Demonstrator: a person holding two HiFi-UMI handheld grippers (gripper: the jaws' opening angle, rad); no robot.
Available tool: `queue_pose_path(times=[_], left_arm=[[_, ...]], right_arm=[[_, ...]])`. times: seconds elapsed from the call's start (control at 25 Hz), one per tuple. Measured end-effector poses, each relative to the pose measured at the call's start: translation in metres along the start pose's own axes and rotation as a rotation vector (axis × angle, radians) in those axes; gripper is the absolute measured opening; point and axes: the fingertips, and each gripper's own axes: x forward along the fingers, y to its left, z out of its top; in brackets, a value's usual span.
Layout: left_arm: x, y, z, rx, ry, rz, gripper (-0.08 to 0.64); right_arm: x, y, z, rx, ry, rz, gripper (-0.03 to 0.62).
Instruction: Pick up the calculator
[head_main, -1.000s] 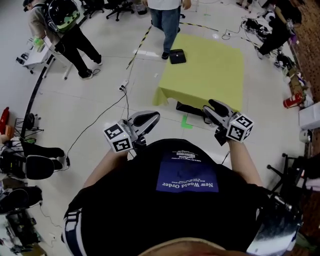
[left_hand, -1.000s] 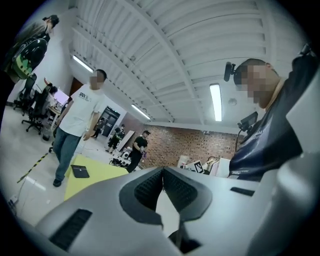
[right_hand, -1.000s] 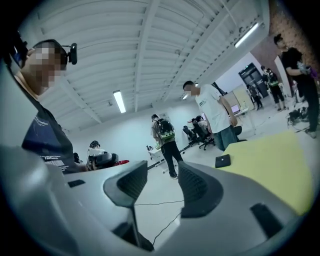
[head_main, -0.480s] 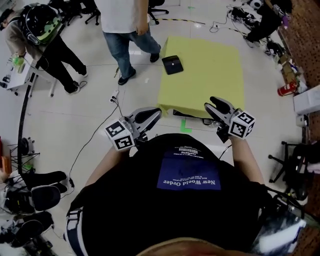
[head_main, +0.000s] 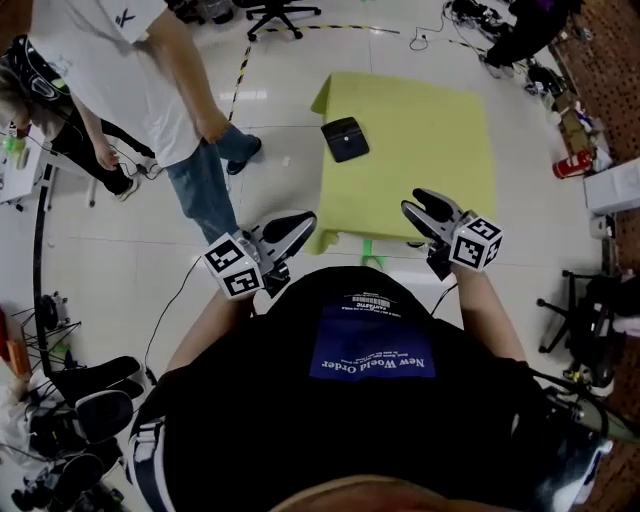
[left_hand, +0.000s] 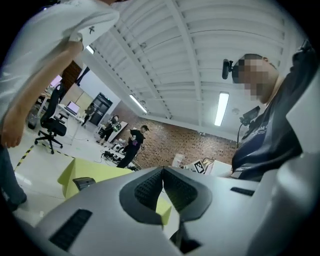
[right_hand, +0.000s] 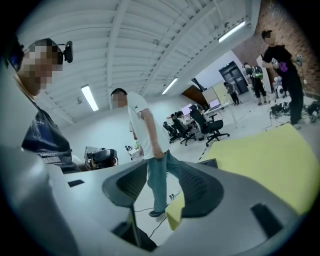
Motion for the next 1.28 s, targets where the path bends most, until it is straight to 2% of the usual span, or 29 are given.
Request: queue_pose_path(times=[0.32, 0.56, 0.84, 0.92, 1.04, 1.16, 1.28], left_arm=[[0.063, 0.036, 0.005, -0.022, -0.002, 0.127, 0.006], [0.083, 0.061, -0.001, -0.061, -0.015, 0.187, 0.006], [0.059, 0.102, -0.031, -0.115, -0.030, 0.194, 0.006], [0.054, 0.109, -0.038, -0.143, -0.043, 0.187, 0.006], [0.041, 0.123, -0.051, -0.157, -0.040, 0.191, 0.006], [0.028, 0.135, -0.050, -0.190, -0.079, 0.180, 0.006], [0.011, 0.145, -0.063, -0.190, -0.061, 0.200, 0.006]], right_arm=[[0.025, -0.084, 0.019, 0.033, 0.084, 0.091, 0.188], [0.076, -0.129, 0.009, 0.035, 0.224, 0.085, 0.259], [0.185, -0.166, -0.046, -0.007, 0.489, -0.056, 0.367], [0.213, -0.172, -0.058, -0.003, 0.538, -0.079, 0.431], [0.254, -0.183, -0.074, -0.006, 0.620, -0.130, 0.561], [0.287, -0.202, -0.082, -0.019, 0.682, -0.228, 0.563], [0.310, -0.221, -0.089, -0.045, 0.721, -0.324, 0.564]])
